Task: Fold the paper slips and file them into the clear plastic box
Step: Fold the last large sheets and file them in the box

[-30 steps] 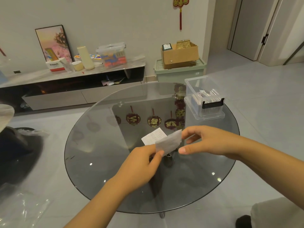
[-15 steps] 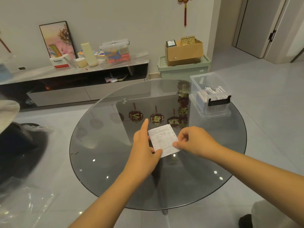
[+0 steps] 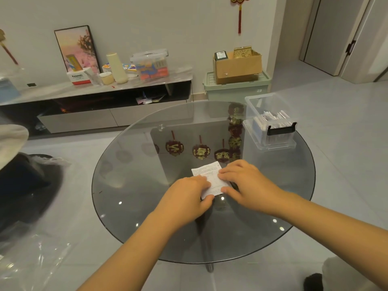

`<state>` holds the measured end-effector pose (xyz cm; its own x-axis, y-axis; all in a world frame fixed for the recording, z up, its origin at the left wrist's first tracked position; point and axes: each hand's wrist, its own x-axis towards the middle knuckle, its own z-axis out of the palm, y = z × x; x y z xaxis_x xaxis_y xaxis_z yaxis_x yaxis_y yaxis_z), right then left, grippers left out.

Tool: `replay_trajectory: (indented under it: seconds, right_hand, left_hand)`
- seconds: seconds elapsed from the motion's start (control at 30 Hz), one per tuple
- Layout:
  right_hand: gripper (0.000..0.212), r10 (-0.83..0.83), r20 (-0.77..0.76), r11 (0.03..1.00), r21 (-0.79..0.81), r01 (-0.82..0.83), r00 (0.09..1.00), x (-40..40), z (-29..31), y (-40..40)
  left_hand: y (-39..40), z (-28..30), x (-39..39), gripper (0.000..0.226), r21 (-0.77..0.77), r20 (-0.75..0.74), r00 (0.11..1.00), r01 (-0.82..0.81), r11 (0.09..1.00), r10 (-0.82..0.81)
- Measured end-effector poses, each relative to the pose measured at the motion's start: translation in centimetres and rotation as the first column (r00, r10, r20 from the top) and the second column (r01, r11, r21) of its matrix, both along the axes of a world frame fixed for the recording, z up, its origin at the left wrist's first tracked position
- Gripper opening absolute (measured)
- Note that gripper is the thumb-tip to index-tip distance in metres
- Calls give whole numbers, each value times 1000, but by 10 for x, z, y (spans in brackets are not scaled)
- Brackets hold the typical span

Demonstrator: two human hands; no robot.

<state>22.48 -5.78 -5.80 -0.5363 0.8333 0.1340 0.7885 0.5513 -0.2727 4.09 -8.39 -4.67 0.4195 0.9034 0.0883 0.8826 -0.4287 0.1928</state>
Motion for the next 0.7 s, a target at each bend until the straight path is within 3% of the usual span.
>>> replay_trajectory:
  seconds: [0.1,0.17,0.3,0.4,0.57,0.7]
  right_hand:
    - [52,36,56,999,-16,-35,998,4,3,-2]
    - [50,38,72,999,0,-38,997,5,5,-4]
    - [35,47,90,995,84,-55,995,7,7,-7]
    - [32,-25,20,999,37,24,999,9,9,-6]
    - [34,-176,-103,979,-119,163,979,6,8,-4]
    - [36,-254,-34,959,-136,247,967,-3,7,-1]
  left_hand:
    - [-2,2,4,23,50,-78,996,37,998,-33]
    - [-1,2,5,25,83,-48,998,43,996,-39]
    - [-4,4,6,25,93,104,995,-7,996,-2]
    - [-9,5,9,16,110,307,947,-131,985,92]
    - [-6,-3,13,6,-24,390,891,-241,970,231]
    - [4,-5,12,19,-167,454,818,-313,935,355]
